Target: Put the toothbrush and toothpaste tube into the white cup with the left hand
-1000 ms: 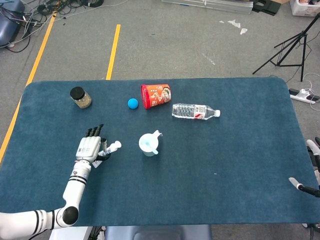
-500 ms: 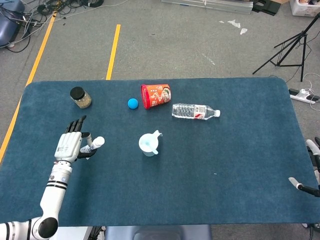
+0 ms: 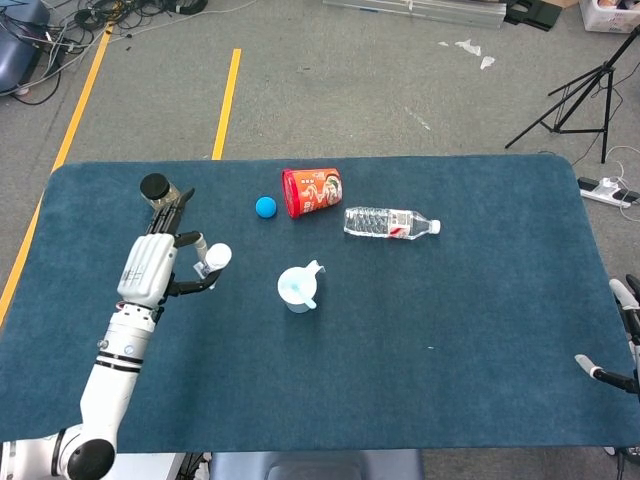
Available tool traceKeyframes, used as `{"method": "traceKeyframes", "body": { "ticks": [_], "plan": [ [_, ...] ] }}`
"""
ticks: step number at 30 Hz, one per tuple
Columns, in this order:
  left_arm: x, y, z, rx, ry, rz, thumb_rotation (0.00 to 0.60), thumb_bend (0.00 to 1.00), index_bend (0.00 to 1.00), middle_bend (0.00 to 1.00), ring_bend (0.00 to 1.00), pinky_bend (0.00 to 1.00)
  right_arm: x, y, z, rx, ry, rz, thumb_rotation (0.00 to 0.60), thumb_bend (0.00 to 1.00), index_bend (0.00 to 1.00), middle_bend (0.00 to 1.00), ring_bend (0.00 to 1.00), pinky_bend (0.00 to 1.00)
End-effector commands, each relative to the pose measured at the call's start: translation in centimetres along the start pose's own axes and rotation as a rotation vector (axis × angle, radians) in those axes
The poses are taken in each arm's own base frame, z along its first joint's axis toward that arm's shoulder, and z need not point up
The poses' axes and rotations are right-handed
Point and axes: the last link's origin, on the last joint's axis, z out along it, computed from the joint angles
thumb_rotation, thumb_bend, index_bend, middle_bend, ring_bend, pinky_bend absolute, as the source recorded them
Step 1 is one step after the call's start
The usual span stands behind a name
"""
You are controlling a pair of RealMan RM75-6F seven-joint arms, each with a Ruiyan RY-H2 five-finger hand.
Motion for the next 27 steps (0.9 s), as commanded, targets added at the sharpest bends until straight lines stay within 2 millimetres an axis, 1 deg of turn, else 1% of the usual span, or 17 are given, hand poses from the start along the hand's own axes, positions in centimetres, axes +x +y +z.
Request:
{"method": "traceKeyframes", "body": {
  "ticks": [1,6,9,15,22,27],
  "plan": [
    [-0.9,1.7,0.9,-0.038,-0.004,-0.076,0.600,0.30,0.62,0.01,0.00,0.00,0.1,0.0,0.0,0.000,0.001,0.002,0.600,0.00,0.00,0.00,0.00,0.36],
    [-2.6,2.9,1.9,-0.045,-0.039,-0.146,0.600,0.30,0.62,0.01,0.00,0.00,0.2,0.1,-0.1,0.001,0.003,0.007,0.600,0.00,0.00,0.00,0.00,0.36],
    [-4.1,3.5,2.5,-0.048,-0.064,-0.183,0.600,0.30,0.62,0.01,0.00,0.00,0.2,0.2,-0.1,0.002,0.004,0.010,0.600,0.00,0.00,0.00,0.00,0.36],
    [-6.6,4.7,3.9,-0.058,-0.089,-0.214,0.600,0.30,0.61,0.01,0.00,0.00,0.3,0.2,-0.1,0.003,0.003,0.014,0.600,0.00,0.00,0.00,0.00,0.36],
    [-7.9,6.2,5.3,-0.083,-0.067,-0.215,0.600,0.30,0.61,0.01,0.00,0.00,0.5,0.3,-0.1,0.006,0.003,0.023,0.600,0.00,0.00,0.00,0.00,0.36],
    [-9.0,6.6,6.2,-0.075,-0.069,-0.226,0.600,0.30,0.61,0.01,0.00,0.00,0.5,0.4,-0.1,0.007,0.001,0.028,0.600,0.00,0.00,0.00,0.00,0.36]
  ]
}}
